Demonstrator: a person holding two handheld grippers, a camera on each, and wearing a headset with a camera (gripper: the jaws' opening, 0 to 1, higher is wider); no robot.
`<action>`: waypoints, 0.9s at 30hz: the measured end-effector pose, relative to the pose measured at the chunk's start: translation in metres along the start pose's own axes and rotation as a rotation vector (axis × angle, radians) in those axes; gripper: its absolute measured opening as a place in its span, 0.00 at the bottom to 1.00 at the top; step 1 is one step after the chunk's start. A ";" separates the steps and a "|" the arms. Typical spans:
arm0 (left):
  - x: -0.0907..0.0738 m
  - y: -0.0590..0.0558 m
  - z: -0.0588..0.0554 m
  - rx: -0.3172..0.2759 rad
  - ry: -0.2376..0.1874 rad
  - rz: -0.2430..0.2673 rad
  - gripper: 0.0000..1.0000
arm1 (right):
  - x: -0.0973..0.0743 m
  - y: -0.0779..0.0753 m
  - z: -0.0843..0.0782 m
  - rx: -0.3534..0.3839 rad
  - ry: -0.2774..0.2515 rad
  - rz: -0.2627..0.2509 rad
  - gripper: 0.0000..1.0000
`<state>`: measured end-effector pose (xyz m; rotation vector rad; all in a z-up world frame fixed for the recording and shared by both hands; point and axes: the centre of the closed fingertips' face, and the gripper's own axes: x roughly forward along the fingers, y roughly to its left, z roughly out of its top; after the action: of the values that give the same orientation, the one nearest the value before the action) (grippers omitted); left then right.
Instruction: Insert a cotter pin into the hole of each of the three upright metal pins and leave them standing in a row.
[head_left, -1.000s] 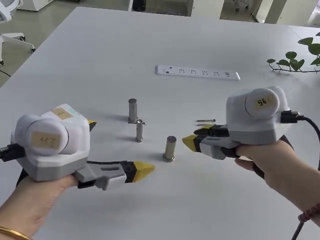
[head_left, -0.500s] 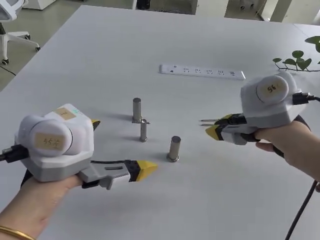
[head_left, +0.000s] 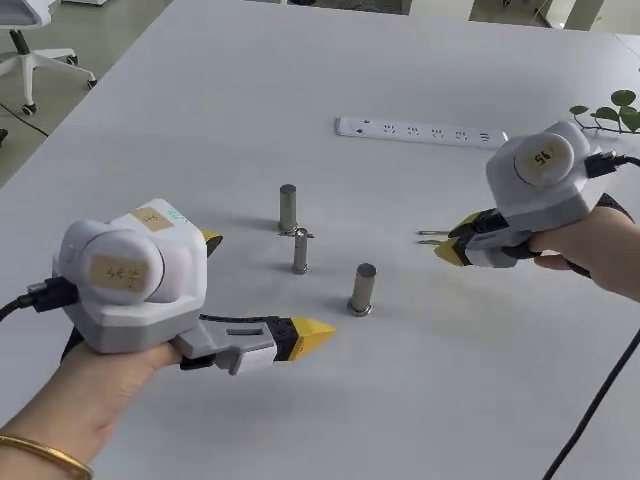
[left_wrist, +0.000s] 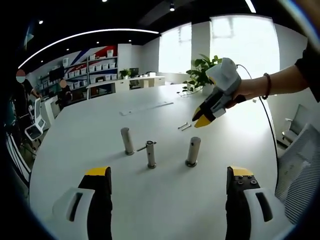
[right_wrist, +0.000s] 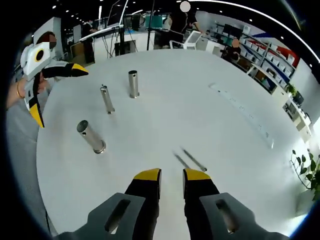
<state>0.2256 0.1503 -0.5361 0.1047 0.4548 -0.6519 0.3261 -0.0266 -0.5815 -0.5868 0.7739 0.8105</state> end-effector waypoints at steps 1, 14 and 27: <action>0.000 0.000 0.001 -0.006 -0.004 -0.002 0.95 | 0.002 -0.001 -0.001 -0.004 0.006 0.000 0.12; -0.001 0.002 0.000 -0.024 -0.002 0.001 0.95 | 0.021 -0.028 -0.014 -0.078 0.082 -0.012 0.12; -0.001 0.005 -0.003 -0.031 0.006 0.003 0.95 | 0.026 -0.031 -0.017 -0.124 0.127 0.053 0.10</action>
<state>0.2271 0.1557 -0.5387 0.0777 0.4708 -0.6416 0.3566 -0.0457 -0.6067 -0.7361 0.8619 0.8802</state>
